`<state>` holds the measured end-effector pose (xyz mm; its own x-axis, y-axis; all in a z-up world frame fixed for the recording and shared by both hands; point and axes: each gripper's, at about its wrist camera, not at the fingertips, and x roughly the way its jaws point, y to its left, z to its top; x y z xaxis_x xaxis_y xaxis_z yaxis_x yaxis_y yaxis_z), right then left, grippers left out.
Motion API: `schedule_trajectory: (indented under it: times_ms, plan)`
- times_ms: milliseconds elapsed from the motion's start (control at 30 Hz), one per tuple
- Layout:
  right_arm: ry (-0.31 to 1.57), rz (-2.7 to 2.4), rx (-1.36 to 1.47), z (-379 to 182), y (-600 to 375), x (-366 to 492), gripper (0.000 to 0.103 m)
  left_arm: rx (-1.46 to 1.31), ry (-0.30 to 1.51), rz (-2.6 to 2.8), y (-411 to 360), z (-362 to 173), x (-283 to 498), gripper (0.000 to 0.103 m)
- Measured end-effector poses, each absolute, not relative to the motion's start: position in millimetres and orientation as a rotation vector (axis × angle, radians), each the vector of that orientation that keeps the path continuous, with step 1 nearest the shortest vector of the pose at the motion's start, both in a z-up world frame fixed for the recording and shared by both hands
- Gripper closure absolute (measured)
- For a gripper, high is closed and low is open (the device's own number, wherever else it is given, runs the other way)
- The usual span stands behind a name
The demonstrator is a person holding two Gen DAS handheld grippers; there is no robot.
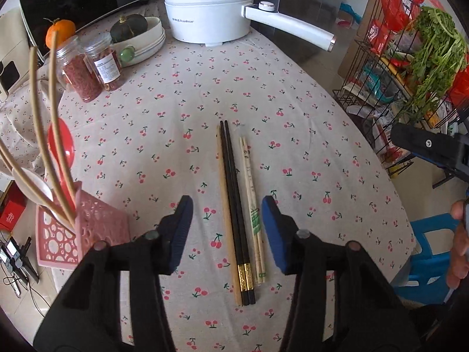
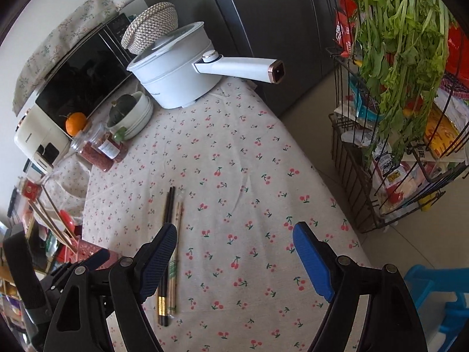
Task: Organize utensils
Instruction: 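Lower the left gripper onto a wooden chopstick on the table and grasp it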
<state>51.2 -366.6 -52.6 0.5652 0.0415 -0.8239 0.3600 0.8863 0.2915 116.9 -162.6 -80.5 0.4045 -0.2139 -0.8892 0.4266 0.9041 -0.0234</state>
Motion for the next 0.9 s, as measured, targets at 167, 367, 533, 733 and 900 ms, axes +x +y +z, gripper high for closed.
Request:
schedule_trajectory:
  times_ms: [167, 367, 533, 733, 900]
  plan:
    - [0.993, -0.176, 0.453, -57.6, -363.6, 59.0, 0.020, 0.153, 1.175, -0.367, -170.0, -115.4, 154.2, 0.092]
    - [1.009, -0.162, 0.412, -58.7, -358.6, 67.9, 0.020, 0.106, 1.224, -0.346, -176.8, -139.4, 173.8, 0.096]
    - [1.011, -0.162, 0.408, -58.8, -360.3, 69.8, 0.020, 0.131, 1.226, -0.335, -180.5, -144.8, 175.5, 0.096]
    - [1.016, -0.167, 0.424, -60.0, -364.2, 69.3, 0.020, 0.170, 1.254, -0.300, -182.8, -152.9, 184.9, 0.095]
    - [1.016, -0.167, 0.422, -60.3, -364.0, 68.6, 0.020, 0.259, 1.250, -0.293, -196.3, -154.3, 192.2, 0.095]
